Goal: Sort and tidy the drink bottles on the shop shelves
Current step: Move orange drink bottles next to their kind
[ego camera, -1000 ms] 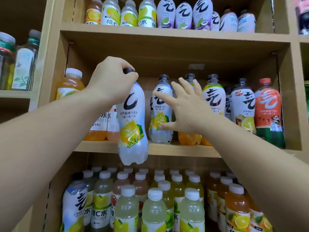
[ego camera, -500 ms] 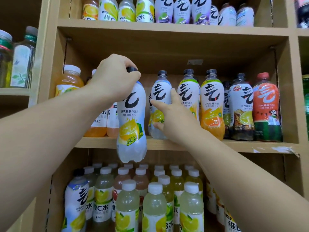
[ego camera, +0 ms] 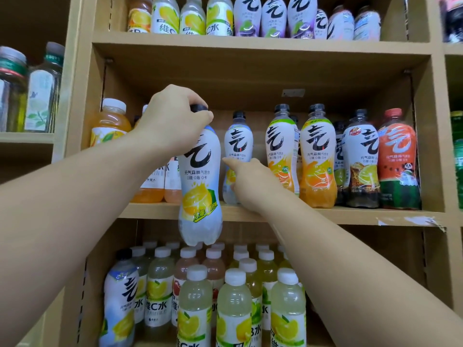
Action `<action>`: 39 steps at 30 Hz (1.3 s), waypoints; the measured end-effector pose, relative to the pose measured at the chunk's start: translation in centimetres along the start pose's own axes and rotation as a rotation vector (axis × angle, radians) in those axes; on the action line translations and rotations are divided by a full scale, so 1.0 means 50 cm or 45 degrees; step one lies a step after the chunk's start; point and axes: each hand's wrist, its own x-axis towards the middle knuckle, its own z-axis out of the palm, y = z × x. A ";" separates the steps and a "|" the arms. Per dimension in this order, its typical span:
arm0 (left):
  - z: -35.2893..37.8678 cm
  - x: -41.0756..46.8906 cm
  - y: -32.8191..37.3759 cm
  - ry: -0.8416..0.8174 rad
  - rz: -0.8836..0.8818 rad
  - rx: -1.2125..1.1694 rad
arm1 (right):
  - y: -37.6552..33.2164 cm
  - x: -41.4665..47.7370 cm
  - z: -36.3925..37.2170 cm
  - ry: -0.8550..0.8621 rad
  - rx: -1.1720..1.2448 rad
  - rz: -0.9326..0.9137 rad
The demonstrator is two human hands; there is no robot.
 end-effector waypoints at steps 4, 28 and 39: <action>-0.012 0.014 0.011 0.054 0.036 -0.052 | 0.015 -0.023 -0.007 0.165 0.102 -0.077; 0.131 0.035 0.032 -0.225 0.069 -0.080 | 0.092 -0.093 -0.006 0.251 0.857 -0.225; 0.142 -0.104 -0.082 -0.436 0.098 -0.419 | 0.088 -0.089 0.013 0.351 0.818 -0.182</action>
